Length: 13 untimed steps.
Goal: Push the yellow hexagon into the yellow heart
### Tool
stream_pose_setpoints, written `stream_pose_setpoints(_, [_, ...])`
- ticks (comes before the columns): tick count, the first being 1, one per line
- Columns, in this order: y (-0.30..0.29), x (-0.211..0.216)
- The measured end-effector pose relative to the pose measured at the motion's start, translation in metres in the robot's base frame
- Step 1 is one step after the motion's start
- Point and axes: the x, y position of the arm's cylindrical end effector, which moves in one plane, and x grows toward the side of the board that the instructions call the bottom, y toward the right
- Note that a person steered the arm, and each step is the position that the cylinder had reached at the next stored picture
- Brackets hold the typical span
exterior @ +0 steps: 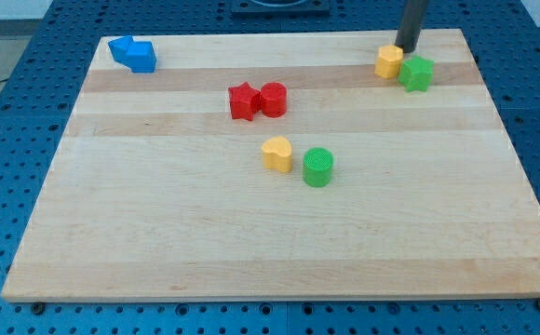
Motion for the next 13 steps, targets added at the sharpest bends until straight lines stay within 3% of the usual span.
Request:
stream_pose_setpoints(3, [-0.042,0.024])
stream_pose_setpoints(5, [-0.059,0.064])
stream_pose_setpoints(6, [-0.061,0.027])
stream_pose_setpoints(7, [-0.064,0.018])
stream_pose_setpoints(9, [-0.082,0.079])
stream_pose_setpoints(11, [-0.087,0.039])
stream_pose_setpoints(13, [-0.107,0.108])
